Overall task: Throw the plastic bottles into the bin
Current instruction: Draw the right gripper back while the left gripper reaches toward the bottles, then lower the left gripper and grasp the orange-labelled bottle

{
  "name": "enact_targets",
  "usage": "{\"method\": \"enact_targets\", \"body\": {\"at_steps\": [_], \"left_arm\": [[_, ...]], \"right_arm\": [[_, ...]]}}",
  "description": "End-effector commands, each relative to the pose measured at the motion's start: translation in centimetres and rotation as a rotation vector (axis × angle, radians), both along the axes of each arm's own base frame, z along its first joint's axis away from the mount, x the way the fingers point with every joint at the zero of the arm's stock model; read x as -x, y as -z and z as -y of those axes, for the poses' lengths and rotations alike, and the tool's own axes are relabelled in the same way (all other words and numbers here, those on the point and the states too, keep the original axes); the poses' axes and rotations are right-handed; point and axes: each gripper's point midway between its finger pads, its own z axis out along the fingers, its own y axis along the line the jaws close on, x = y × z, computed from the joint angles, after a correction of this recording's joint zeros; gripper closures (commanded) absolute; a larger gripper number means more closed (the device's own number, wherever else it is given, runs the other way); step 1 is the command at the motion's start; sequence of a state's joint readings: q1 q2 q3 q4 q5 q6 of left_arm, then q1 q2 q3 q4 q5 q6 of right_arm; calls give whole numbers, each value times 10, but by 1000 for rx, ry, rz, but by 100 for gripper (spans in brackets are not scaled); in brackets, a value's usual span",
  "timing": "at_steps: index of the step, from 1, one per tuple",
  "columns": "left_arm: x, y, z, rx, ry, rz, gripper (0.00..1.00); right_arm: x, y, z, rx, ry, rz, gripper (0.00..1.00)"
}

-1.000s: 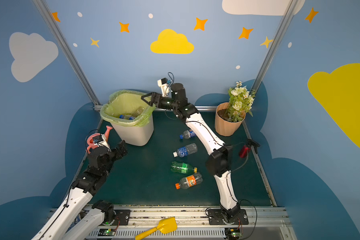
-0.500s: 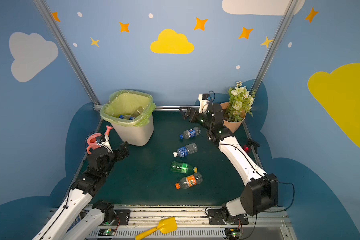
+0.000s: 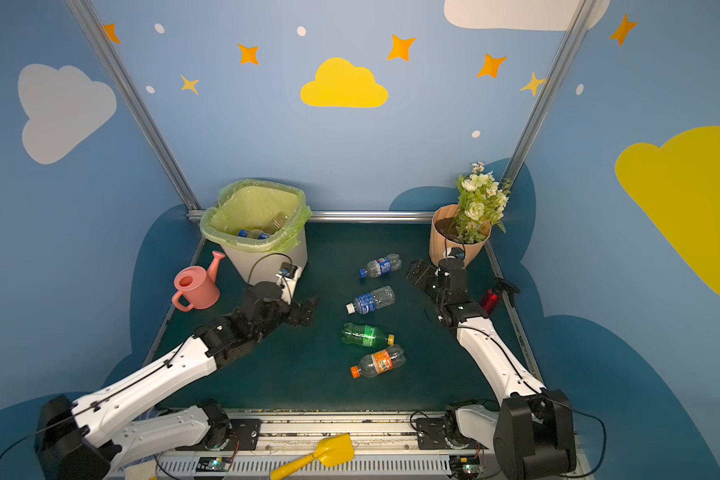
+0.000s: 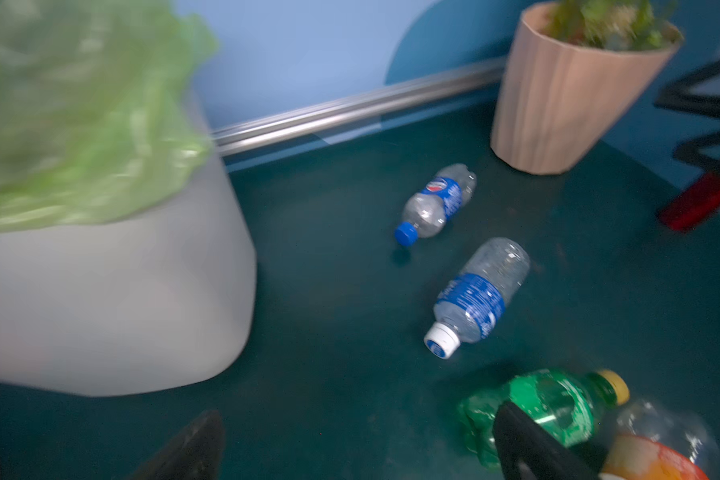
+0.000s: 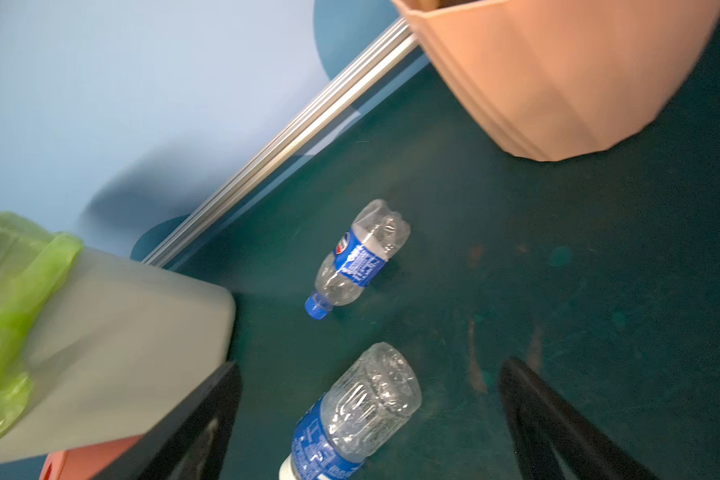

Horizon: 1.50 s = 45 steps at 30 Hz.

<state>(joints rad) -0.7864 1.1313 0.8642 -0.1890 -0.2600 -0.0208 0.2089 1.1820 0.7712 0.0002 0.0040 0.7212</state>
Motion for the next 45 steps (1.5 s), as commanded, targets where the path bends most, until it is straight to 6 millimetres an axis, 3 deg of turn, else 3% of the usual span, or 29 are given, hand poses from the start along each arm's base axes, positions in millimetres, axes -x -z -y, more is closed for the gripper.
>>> {"method": "enact_targets", "body": {"at_steps": [1, 8, 14, 28, 45], "left_arm": [[6, 8, 34, -110, 122, 6, 0], [31, 38, 101, -217, 329, -97, 0], [57, 61, 129, -381, 467, -189, 0], [89, 113, 153, -628, 597, -346, 2], [113, 143, 180, -708, 730, -448, 11]], "right_arm": [[7, 11, 14, -5, 69, -38, 4], [13, 25, 25, -11, 97, -79, 4], [12, 30, 28, -46, 101, -85, 4], [13, 38, 33, -75, 104, -106, 4], [26, 49, 46, -104, 151, -121, 4]]}}
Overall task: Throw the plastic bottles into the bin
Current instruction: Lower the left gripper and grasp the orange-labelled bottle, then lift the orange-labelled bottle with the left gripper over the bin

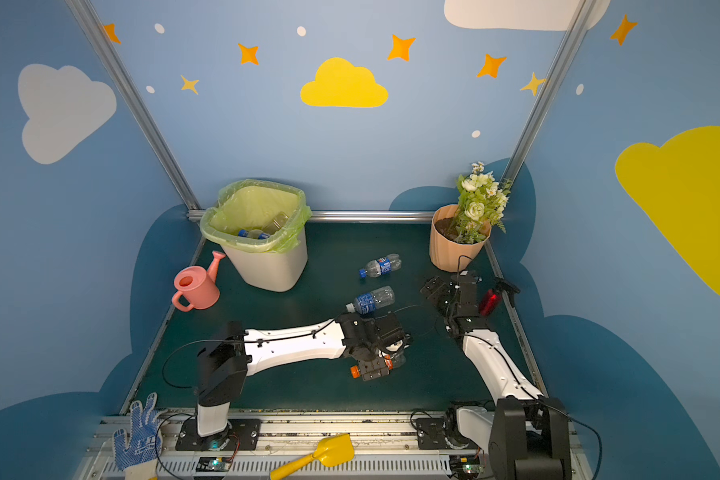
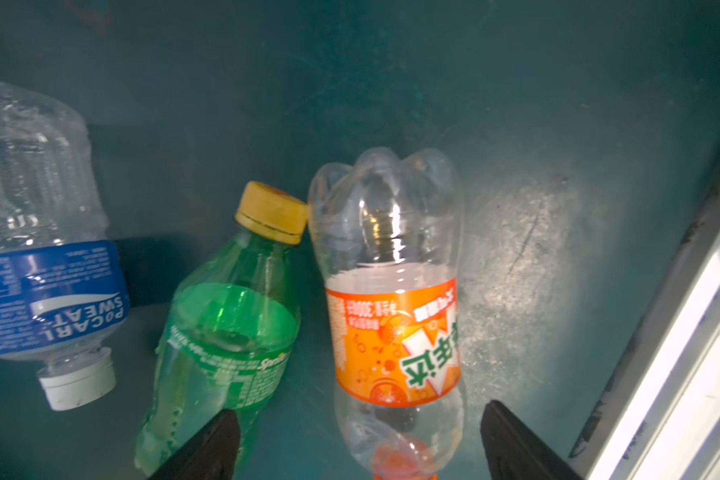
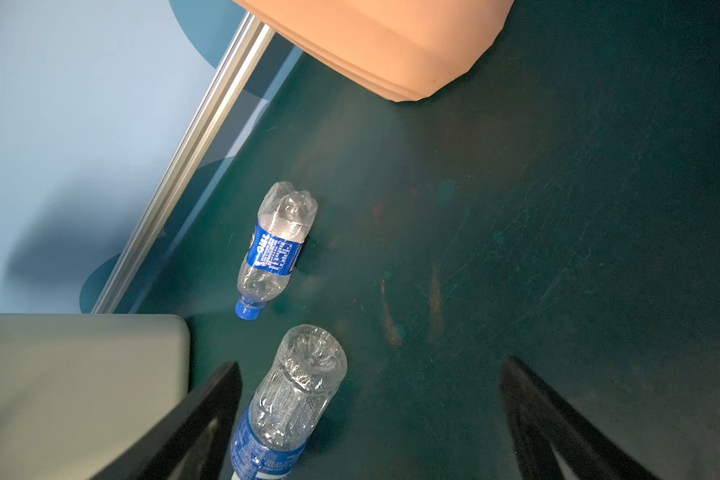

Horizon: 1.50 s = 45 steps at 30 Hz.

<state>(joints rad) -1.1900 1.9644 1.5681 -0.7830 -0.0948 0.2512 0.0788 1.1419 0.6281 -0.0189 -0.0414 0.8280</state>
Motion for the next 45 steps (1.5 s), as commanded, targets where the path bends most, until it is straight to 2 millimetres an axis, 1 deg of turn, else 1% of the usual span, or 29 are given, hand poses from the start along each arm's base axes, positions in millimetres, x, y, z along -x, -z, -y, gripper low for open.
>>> {"method": "enact_targets", "body": {"at_steps": [1, 10, 12, 16, 20, 25, 30, 33, 37, 42, 45], "left_arm": [[7, 8, -3, -45, 22, -45, 11], [9, 28, 2, -99, 35, -87, 14], [10, 32, 3, -108, 39, -96, 17], [12, 35, 7, -101, 50, -111, 19], [14, 43, 8, -116, 60, -128, 20], [16, 52, 11, -133, 64, -151, 25], [15, 57, 11, -146, 66, -155, 26], [15, 59, 11, -155, 67, -160, 33], [14, 53, 14, -131, 61, -151, 43], [10, 36, 22, -38, 35, -143, 47], [6, 21, 26, 40, 6, -144, 49]], "right_arm": [[2, -5, 3, -7, 9, 21, 4], [6, -1, 7, -21, 23, 15, 4], [8, 0, 9, -24, 30, 13, 4], [10, 2, 12, -25, 38, 12, 4], [11, 4, 14, -32, 48, 7, 4], [12, 4, 16, -39, 54, 8, 4], [14, 5, 19, -41, 66, 7, 4], [14, 6, 21, -48, 74, 7, 4], [15, 6, 22, -52, 77, 7, 4], [14, 8, 21, -62, 76, 3, 4], [14, 8, 20, -61, 69, 4, 4]]}}
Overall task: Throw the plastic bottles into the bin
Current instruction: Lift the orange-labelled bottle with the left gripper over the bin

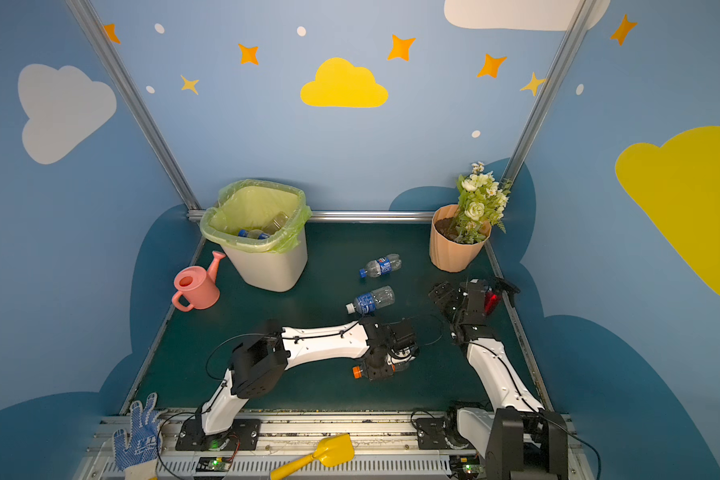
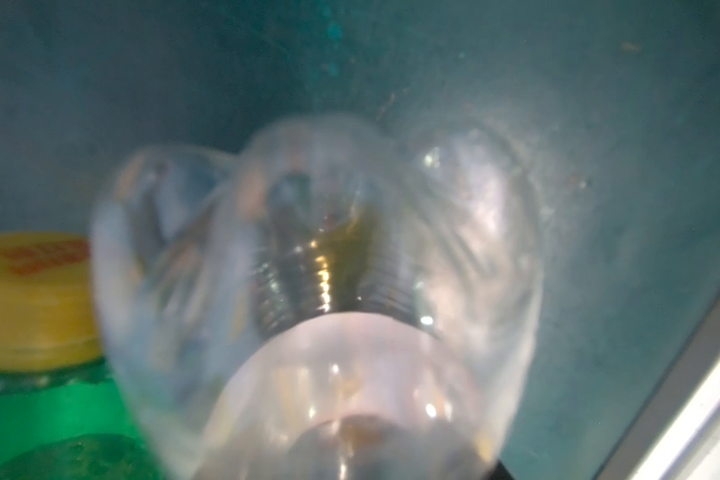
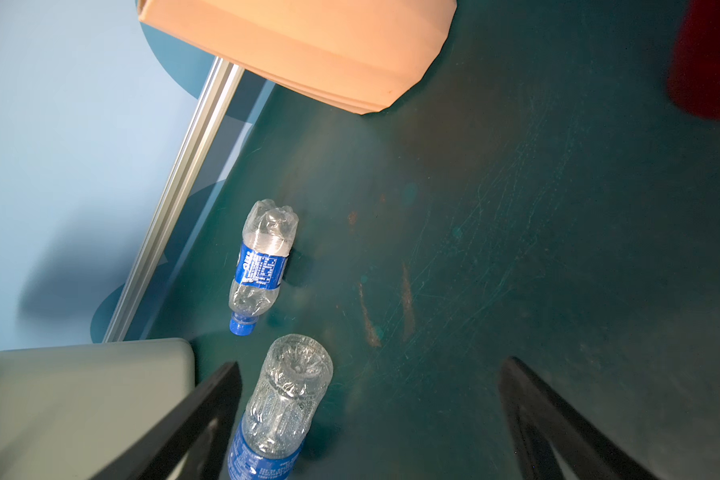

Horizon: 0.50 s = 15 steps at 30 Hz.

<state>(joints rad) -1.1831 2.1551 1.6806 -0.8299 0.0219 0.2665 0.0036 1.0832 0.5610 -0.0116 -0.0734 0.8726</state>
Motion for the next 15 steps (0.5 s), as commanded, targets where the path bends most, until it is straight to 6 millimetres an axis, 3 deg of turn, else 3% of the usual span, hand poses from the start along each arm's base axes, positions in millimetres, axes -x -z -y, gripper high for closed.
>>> {"method": "enact_targets", "body": {"at_steps": [1, 10, 15], "left_arm": [[-8, -36, 9, 137, -51, 6, 49], [-42, -111, 5, 389, -172, 99, 51], [-77, -171, -21, 553, -305, 225, 51]], "right_arm": [[0, -1, -1, -6, -7, 11, 4], [-5, -1, -7, -24, -41, 12, 4], [-10, -2, -14, -37, -79, 21, 4]]}}
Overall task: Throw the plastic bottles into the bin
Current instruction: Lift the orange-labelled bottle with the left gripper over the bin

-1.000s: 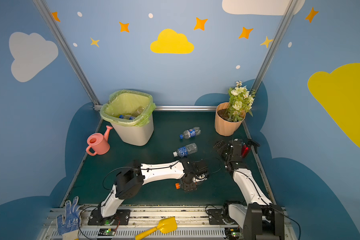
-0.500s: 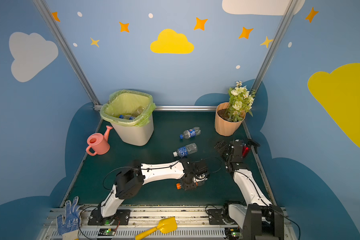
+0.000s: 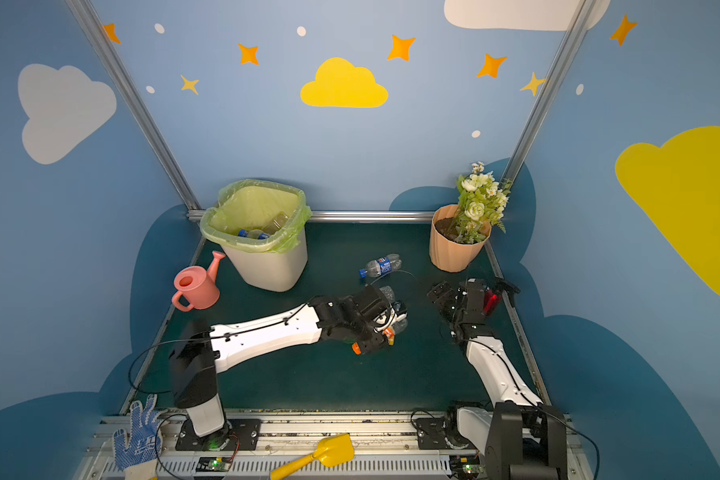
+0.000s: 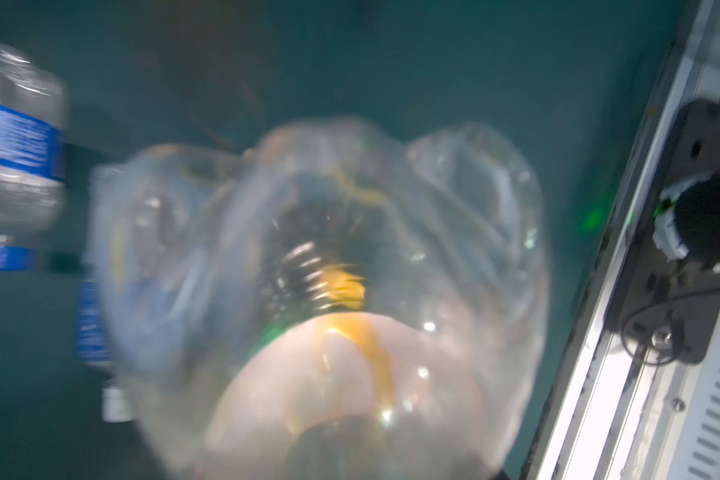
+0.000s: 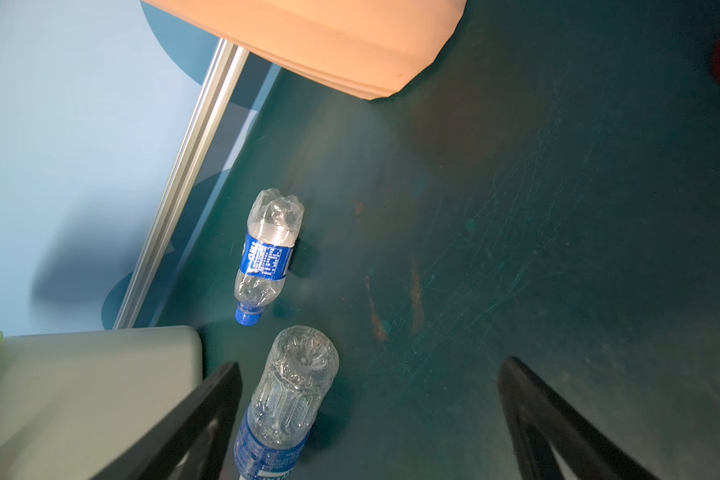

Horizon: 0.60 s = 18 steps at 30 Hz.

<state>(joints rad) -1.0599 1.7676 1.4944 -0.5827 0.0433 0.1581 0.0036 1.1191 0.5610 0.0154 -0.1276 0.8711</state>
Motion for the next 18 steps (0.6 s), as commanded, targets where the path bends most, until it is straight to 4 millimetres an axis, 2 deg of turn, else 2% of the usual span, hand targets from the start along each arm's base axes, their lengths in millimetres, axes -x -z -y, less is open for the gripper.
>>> {"method": "enact_targets", "body": {"at_steps": [1, 4, 8, 12, 18], "left_arm": [[-31, -51, -18, 146, -135, 111, 50], [-59, -97, -53, 255, -266, 233, 50], [-86, -168, -114, 454, -472, 444, 50], [-85, -227, -167, 570, -577, 676, 48], [-71, -298, -226, 581, -656, 945, 48]], "right_arm": [[-7, -8, -6, -9, -42, 33, 5], [-13, -11, -14, -15, -87, 46, 5], [-22, -14, -31, -22, -162, 55, 5], [-33, -19, -50, -21, -231, 60, 5], [-48, -25, -82, -41, -340, 62, 5]]}}
